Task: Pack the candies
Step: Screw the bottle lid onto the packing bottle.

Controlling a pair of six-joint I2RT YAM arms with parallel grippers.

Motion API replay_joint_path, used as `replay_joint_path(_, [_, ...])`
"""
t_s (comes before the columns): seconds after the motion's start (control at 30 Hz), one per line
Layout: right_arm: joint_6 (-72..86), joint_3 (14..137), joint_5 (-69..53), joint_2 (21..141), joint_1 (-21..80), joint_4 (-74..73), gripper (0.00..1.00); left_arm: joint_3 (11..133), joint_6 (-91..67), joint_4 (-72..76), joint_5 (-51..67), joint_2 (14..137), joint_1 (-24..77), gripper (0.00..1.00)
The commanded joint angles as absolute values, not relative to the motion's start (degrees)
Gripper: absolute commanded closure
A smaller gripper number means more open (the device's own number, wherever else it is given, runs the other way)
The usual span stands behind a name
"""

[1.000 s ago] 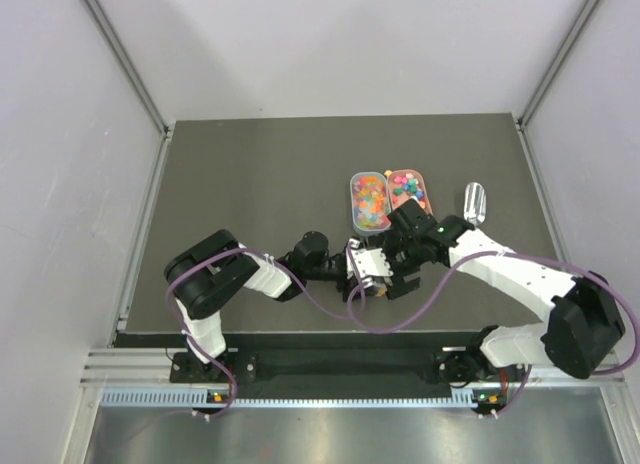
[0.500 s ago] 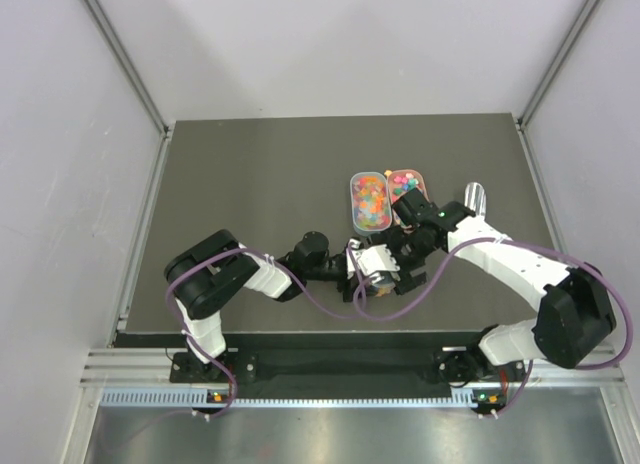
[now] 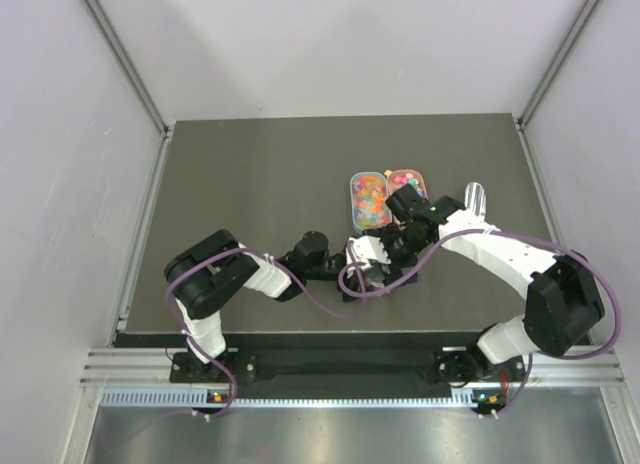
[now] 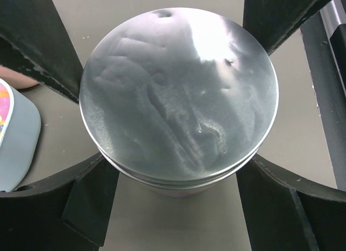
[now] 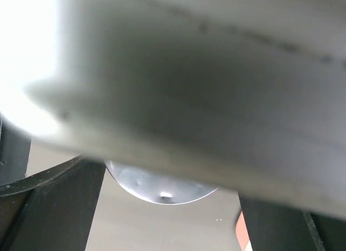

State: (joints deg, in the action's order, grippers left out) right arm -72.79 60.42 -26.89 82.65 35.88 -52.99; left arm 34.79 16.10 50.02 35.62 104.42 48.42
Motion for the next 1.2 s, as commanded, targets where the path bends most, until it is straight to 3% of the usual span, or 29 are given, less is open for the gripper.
replay_joint_path(0.0, [-66.6,62.7,-31.3,82.2,36.1,-53.3,0.06,34.5,17.9,48.4,34.0,105.0,48.1,1.00])
replay_joint_path(0.23, [-56.2,61.8,-30.8,82.2,37.2,-51.6,0.29,34.6,17.9,48.3,33.7,104.9,48.1,1.00])
replay_joint_path(0.6, [-27.1,58.9,-20.6,83.1,40.9,-43.3,0.36,34.6,18.8,47.3,32.6,104.7,48.2,1.00])
replay_joint_path(0.83, [-13.5,57.0,-17.4,83.5,40.9,-37.1,0.35,33.4,19.3,47.1,31.7,103.8,48.2,1.00])
replay_joint_path(1.0, [-12.3,57.7,-15.7,84.3,40.9,-33.4,0.33,32.7,19.4,47.6,30.4,103.5,48.2,1.00])
replay_joint_path(1.17, [-15.2,57.9,-16.6,84.3,41.2,-32.9,0.22,31.7,19.8,49.1,30.5,103.8,48.2,1.00])
